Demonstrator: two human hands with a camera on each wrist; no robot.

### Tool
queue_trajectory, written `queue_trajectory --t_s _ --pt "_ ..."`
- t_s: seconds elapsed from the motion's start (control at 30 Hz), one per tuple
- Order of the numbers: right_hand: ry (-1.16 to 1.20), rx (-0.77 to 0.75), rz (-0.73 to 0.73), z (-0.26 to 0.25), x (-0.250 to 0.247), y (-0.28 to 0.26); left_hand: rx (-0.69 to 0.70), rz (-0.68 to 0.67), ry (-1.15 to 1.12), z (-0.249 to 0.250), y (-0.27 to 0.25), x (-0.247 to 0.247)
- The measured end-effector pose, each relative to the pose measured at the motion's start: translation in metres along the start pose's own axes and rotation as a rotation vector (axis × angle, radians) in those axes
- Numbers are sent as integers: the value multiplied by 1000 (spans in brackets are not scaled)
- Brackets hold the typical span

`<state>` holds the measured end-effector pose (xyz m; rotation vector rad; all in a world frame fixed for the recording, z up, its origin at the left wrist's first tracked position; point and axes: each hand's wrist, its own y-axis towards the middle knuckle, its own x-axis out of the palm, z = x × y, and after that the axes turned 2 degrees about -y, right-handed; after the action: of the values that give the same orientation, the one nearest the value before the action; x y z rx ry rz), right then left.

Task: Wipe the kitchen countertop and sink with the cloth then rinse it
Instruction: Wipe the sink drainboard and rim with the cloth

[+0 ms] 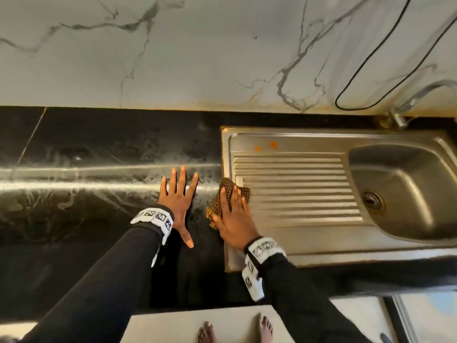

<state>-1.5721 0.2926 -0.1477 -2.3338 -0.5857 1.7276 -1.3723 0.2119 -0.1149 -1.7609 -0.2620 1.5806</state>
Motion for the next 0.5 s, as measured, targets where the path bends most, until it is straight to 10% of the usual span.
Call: queue_trajectory --t_s 0.27,0.5 --pt "22 136 79 19 -97 204 58 72 -54 -16 24 -1" --pt "-13 82 73 -1 -43 118 24 56 -41 -21 17 9"
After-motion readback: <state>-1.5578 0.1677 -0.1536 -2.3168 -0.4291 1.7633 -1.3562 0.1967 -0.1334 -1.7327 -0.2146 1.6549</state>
